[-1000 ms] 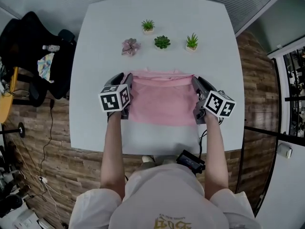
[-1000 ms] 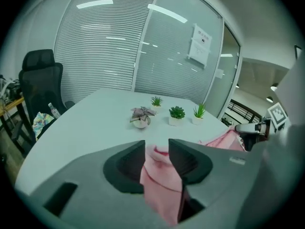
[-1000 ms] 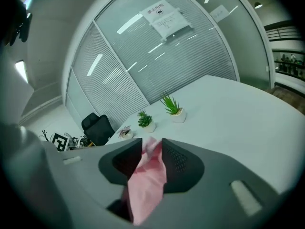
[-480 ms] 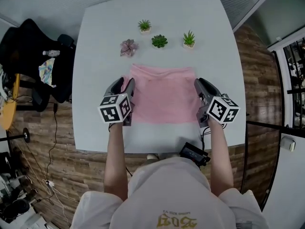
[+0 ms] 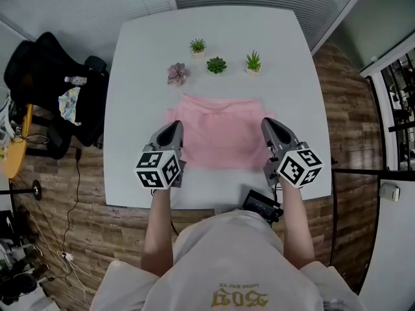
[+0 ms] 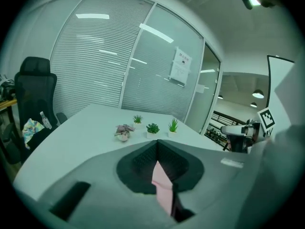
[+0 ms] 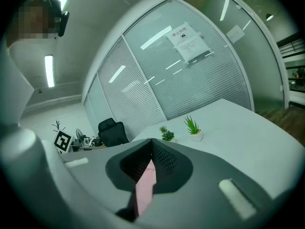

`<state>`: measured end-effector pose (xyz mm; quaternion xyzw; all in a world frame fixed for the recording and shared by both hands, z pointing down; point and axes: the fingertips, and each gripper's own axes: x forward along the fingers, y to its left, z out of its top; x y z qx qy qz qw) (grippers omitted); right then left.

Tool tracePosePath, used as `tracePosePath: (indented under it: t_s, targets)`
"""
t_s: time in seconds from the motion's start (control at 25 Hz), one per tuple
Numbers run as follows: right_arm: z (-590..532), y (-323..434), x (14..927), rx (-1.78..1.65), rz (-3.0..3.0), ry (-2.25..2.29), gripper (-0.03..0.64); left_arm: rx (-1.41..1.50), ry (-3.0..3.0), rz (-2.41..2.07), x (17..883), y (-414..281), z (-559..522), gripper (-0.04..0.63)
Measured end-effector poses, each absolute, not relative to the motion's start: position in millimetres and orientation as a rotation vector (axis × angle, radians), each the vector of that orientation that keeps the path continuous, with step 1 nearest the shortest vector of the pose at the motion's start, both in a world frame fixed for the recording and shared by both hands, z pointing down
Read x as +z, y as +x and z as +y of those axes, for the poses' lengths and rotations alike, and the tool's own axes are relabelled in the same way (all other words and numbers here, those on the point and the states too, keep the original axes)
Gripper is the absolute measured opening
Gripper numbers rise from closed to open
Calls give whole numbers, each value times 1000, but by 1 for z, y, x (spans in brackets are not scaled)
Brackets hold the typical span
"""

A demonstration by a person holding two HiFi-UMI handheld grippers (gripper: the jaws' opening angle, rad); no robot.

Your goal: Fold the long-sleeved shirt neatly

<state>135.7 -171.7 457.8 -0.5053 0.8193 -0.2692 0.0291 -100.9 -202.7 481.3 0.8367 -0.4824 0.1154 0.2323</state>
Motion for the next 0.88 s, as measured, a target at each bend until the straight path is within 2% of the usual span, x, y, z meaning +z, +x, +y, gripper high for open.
tracePosePath:
  t_s: [0.28,0.88]
  targets:
    - [-157,121,444,-714,2608,-1606,11,292,2371,-1355,458,-97,-185,8]
    - [-139,120,444,-705,2642,-1634,11,340,2333,-1339,468,-89,-166,8]
